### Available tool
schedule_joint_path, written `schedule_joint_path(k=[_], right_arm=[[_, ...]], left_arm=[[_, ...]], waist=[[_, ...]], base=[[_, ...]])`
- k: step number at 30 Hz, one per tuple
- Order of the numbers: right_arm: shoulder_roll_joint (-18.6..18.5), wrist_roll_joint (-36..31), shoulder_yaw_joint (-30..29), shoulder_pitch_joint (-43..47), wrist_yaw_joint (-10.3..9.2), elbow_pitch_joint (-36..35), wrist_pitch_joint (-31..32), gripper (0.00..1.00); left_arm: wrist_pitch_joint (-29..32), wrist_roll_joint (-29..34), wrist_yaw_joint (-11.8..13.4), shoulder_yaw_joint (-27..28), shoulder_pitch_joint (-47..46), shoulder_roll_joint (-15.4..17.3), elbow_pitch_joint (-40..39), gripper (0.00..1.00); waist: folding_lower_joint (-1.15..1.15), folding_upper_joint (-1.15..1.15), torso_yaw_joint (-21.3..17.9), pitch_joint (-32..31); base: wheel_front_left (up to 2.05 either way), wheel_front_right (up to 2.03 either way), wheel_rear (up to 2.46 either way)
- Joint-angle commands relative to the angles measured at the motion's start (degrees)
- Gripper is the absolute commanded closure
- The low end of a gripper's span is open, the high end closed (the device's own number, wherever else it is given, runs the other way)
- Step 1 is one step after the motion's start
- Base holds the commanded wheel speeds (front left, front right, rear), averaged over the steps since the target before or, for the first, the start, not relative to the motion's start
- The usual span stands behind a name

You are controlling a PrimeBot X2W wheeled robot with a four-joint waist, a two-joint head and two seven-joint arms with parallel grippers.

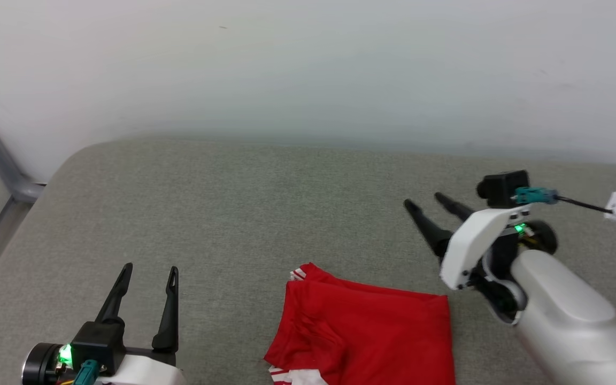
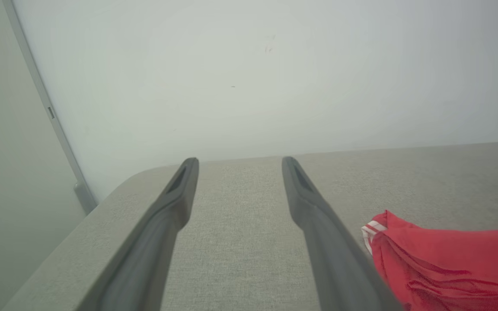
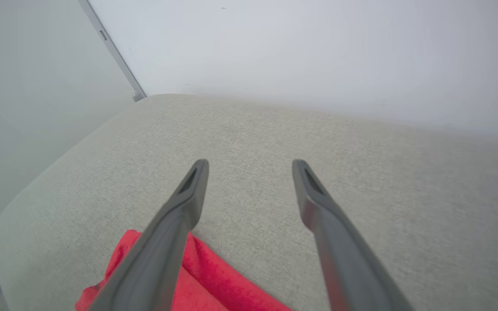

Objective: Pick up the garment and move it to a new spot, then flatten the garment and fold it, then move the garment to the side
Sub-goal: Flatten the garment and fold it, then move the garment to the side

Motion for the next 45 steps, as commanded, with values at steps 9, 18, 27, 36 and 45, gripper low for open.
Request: schedule_joint_path(k=[9, 18, 27, 36, 45], right_arm=[[-9.4, -20.5, -14.8, 9.9, -0.04, -10.1, -8.6, 0.0], [-0.4, -33.2, -35.1, 28.0, -0.05, -27.7, -10.5, 0.0], [9.0, -39.0, -41.5, 39.5, -0.05, -40.0, -11.3, 0.0], [10.3, -39.5, -42.0, 41.3, -0.04, -41.8, -9.2, 0.0], [7.9, -36.9, -38.4, 40.2, -0.04, -44.6, 5.3, 0.0]], left_arm=[[-0.1, -0.5, -1.1, -0.1, -1.2, -2.0, -1.6, 0.0], [-0.1, 0.9, -1.4, -0.2, -0.3, -3.4, -2.9, 0.0], [-0.1, 1.9, -2.7, 0.9, 1.0, -4.6, -4.6, 0.0], [-0.1, 3.4, -3.7, 0.9, 2.0, -5.0, -4.3, 0.0], [-0.1, 4.2, -4.3, 0.6, 0.4, -5.3, -4.2, 0.0]], waist=[[0.0, 0.0, -3.1, 1.8], [0.0, 0.0, -4.2, 3.0], [0.0, 0.0, -4.7, 3.3], [0.0, 0.0, -4.6, 3.2], [0.0, 0.0, -3.5, 4.9]], base=[[0.0, 0.0, 0.0], [0.0, 0.0, 0.0], [0.0, 0.0, 0.0], [0.0, 0.0, 0.0], [0.0, 0.0, 0.0]])
